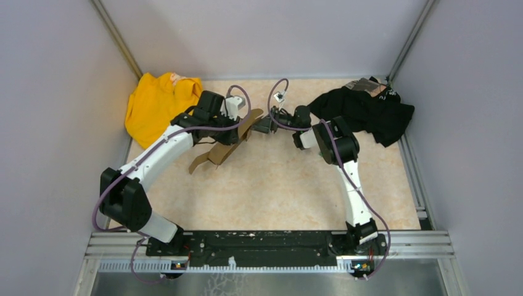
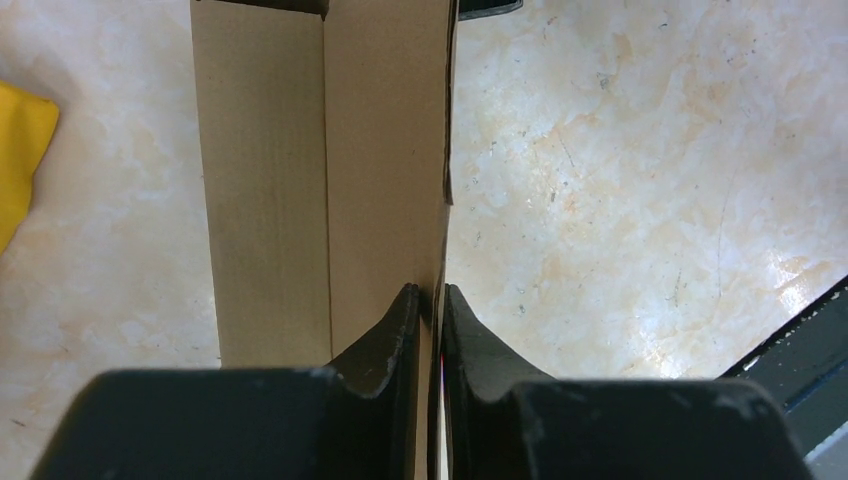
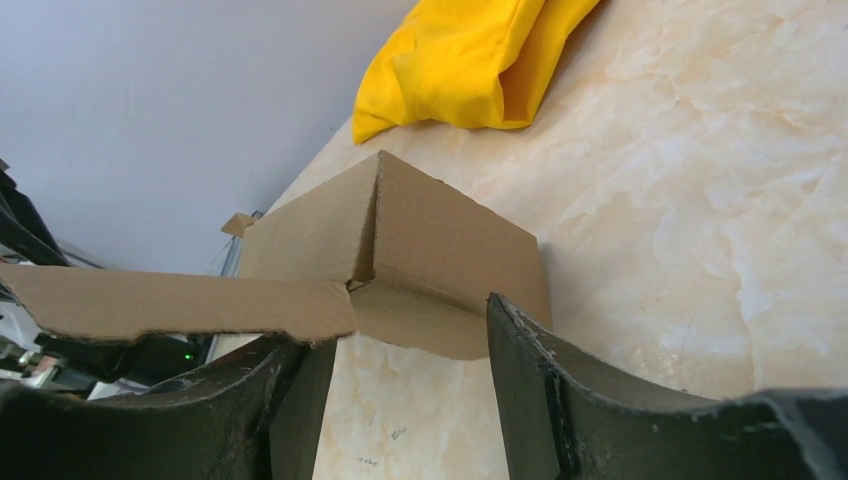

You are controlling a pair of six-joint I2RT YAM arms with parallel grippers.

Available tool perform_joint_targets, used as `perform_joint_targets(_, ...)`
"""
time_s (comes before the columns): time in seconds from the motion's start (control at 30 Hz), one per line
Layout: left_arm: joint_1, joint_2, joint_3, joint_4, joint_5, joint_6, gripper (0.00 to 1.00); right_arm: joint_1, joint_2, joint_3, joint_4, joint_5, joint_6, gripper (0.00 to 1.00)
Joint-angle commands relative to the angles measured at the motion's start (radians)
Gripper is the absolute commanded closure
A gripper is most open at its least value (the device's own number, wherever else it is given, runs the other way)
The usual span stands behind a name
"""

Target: Fold the paper box

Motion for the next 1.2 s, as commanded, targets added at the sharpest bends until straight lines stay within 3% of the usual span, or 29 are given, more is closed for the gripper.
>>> perform_joint_targets(0.0,0.028,-0.004,-0.013,0.005,0.100,-0.003,0.83,0.022,-0.005,0.051,-0.058,0.025,-0.115,0.43)
perform_joint_targets(0.4,0.093,-0.005,-0.020,0.011,0.242,0.005,0.82,0.075,-0.009,0.164,-0.290,0.042,-0.293,0.42)
perform_joint_targets(0.63,0.128,0.000,-0.016,0.017,0.304,0.005,0.81,0.104,0.013,0.224,-0.311,0.036,-0.329,0.42)
perform_joint_targets(1.17,0.168,-0.012,-0.036,0.042,0.368,-0.005,0.80,0.132,0.048,0.229,-0.159,0.050,-0.239,0.77)
